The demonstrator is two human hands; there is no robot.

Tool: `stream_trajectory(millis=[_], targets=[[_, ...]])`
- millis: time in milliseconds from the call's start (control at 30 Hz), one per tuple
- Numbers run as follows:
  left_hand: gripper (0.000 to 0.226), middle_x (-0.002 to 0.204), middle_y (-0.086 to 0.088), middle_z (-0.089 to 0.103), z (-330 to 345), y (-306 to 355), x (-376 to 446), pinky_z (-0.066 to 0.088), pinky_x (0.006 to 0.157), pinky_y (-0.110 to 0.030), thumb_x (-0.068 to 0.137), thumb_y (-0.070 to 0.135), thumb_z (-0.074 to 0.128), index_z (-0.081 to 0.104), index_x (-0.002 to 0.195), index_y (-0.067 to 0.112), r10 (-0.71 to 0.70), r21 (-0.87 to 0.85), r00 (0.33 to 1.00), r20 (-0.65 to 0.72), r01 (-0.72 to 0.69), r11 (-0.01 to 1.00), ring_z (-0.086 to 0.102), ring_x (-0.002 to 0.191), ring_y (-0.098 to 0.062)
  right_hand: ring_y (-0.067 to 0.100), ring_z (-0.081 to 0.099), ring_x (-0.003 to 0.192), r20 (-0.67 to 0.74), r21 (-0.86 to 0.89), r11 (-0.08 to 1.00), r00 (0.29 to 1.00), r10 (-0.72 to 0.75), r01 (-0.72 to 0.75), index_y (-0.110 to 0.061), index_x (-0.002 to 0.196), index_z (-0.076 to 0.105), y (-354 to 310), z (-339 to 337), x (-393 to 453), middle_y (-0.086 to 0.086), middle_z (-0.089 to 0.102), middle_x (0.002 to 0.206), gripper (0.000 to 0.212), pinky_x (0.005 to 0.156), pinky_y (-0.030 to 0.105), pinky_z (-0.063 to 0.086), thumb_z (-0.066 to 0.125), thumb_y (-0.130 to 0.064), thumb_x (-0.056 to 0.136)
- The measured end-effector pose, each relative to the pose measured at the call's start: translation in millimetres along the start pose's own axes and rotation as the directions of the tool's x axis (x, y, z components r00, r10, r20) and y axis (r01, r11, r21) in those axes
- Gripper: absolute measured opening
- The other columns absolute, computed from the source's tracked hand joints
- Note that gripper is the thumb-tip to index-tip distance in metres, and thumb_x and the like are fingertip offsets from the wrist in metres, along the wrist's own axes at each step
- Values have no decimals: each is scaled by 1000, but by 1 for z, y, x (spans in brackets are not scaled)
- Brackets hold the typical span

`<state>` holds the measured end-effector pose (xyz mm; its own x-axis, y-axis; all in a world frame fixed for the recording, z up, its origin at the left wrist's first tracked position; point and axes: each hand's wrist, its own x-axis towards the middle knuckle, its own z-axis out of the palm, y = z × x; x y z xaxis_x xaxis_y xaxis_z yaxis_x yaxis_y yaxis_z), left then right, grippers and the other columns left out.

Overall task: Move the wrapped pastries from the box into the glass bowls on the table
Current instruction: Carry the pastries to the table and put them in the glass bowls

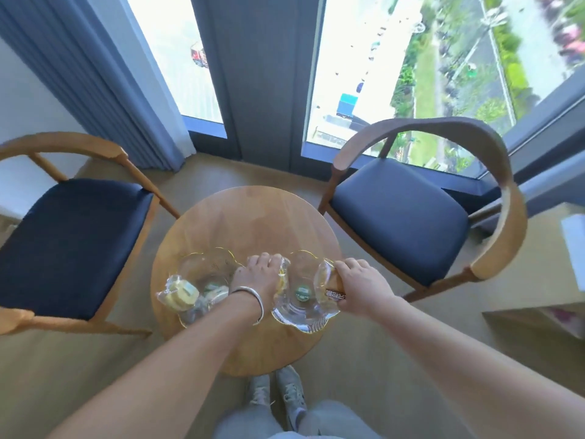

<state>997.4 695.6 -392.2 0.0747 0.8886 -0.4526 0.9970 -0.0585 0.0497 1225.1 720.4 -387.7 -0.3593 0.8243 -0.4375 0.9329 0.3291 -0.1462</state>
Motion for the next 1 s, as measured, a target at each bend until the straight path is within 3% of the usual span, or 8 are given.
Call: stream_trajectory(millis=[300,500,633,800,1000], targets=[[90,141,-2,33,19,-1,16,43,94,-37,76,25,74,15,145,22,102,34,992,70,-105,994,35,128,-23,26,44,121,67,35,997,995,72,-75,-21,137,38,-15,33,-7,3,48,133,74,101,36,42,70,-41,74],[93,141,0,34,44,6,26,44,90,-35,76,20,73,12,146,21,133,54,983,127,-140,989,36,127,-22,25,45,117,134,60,996,990,51,-60,-21,136,38,-18,63,2,2,48,131,69,97,33,41,68,-35,76],[84,140,2,38,67,14,40,44,90,-35,75,18,73,20,140,20,146,-6,975,166,-147,989,36,128,-19,25,47,116,183,60,998,983,23,-35,-18,135,40,-16,84,20,3,50,131,66,100,32,39,69,-31,76],[84,139,1,38,100,18,66,45,93,-35,75,22,75,23,141,21,162,-2,964,209,-165,986,35,130,-19,27,48,117,219,66,998,976,-4,-11,-17,141,36,-11,115,48,6,48,132,74,102,35,38,69,-32,76],[59,130,0,44,134,28,85,43,87,-34,83,24,67,35,132,20,174,77,956,238,-197,977,40,121,-21,27,49,112,259,67,997,965,-47,30,-15,133,40,-2,150,73,6,48,126,65,96,33,37,68,-32,77]])
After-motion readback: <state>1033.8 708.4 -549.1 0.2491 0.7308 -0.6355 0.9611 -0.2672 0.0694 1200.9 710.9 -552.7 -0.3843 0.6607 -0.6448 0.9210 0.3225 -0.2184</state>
